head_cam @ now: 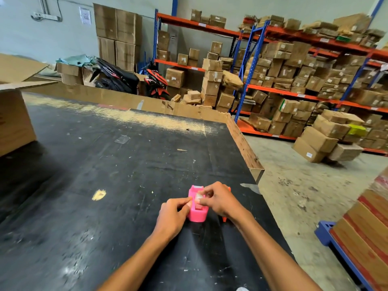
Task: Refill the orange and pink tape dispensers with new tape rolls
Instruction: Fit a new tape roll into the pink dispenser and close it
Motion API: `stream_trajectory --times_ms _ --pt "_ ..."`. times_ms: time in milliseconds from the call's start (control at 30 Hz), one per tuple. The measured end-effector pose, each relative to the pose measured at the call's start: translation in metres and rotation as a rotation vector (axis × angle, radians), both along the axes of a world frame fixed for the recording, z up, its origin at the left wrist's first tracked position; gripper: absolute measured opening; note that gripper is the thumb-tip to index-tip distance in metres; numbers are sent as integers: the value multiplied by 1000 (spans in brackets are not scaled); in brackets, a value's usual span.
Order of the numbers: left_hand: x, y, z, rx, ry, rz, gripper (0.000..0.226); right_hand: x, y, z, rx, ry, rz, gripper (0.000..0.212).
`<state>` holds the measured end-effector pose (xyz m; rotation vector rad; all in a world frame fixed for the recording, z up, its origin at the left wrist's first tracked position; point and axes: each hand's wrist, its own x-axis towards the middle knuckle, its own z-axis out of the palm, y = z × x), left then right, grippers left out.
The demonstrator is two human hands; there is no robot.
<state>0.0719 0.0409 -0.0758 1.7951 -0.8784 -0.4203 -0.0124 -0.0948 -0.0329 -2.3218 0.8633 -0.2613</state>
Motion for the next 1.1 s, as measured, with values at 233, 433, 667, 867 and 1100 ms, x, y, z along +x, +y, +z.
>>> stream_trajectory --times_ms 233,433,667,867,1100 --pt "5 -4 -1 0 34 10 25 0 -4 1 86 -66 -23 26" --pt "5 -3 -3 -1 32 -5 24 3 1 0 -25 9 -1 28" --pt "4 -4 -3 -16 26 -18 24 0 -4 3 -28 32 41 39" --pt "6 -3 -2 -16 18 -12 23 4 -9 7 35 123 64 45" --pt "5 -4 -1 -33 26 -26 23 2 -13 10 54 58 117 34"
